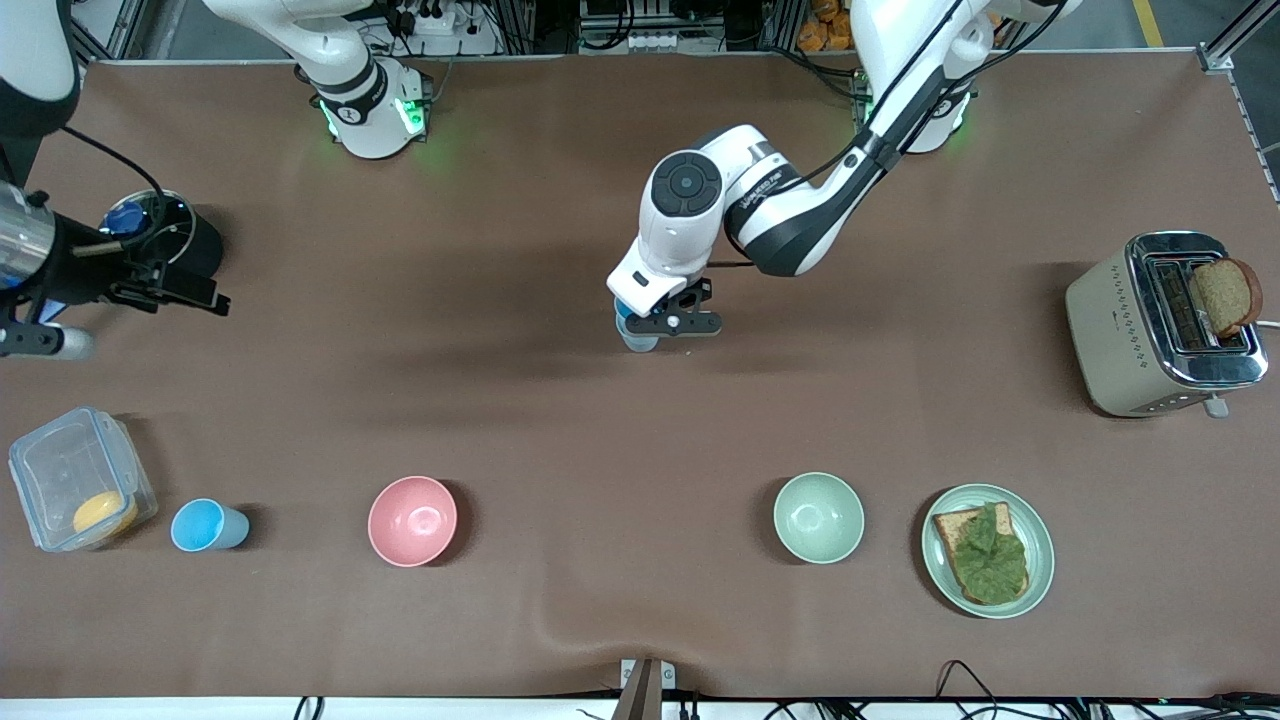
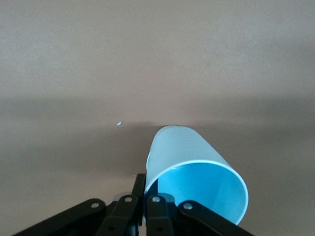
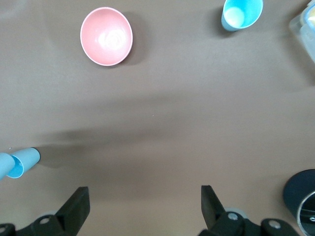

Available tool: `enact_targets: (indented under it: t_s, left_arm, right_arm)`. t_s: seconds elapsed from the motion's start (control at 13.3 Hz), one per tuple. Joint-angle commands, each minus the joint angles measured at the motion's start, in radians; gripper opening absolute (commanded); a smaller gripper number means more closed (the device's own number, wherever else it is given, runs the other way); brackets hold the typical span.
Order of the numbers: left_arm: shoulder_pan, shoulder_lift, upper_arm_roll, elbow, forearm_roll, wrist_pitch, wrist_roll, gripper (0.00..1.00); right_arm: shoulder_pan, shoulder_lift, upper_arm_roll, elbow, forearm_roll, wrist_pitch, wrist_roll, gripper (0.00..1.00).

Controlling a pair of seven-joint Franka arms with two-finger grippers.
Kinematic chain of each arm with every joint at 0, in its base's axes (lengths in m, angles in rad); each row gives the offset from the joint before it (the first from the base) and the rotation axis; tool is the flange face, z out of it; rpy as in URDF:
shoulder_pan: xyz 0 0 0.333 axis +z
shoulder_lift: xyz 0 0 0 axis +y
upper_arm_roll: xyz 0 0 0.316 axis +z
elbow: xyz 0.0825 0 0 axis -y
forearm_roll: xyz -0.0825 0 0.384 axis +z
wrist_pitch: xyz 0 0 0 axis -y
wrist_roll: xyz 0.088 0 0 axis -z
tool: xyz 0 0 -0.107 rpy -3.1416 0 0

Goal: Stack blue cups with both arms
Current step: 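Lower the held cup into the placed blue cup with the left gripper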

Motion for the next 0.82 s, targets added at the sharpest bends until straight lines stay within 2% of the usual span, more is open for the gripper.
enact_targets:
  t_s: [0.0, 0.15, 0.38, 0.75]
  left_arm:
    - [-0.004, -0.004, -0.002, -0.005, 0.006, 0.012, 0.001, 0.0]
    - [-0.004, -0.005, -0.004, -0.013, -0.009, 0.01, -0.001, 0.0]
    - [-0.001, -0.013, -0.008, -0.017, -0.021, 0.002, -0.004, 0.0]
    - [-0.004, -0.007, -0.01, -0.025, -0.055, 0.002, -0.009, 0.0]
  right_arm:
    - [-0.006, -0.027, 0.007, 0.03, -0.021, -0.039, -0.014, 1.0]
    - [-0.005, -0.027, 0.006, 0.07, -0.026, -0.056, -0.012, 1.0]
    - [0.001, -0.007, 0.01, 0.068, -0.092, -0.047, -0.01, 1.0]
    - [0.017, 0.007, 0.008, 0.061, -0.093, -0.039, -0.004, 1.0]
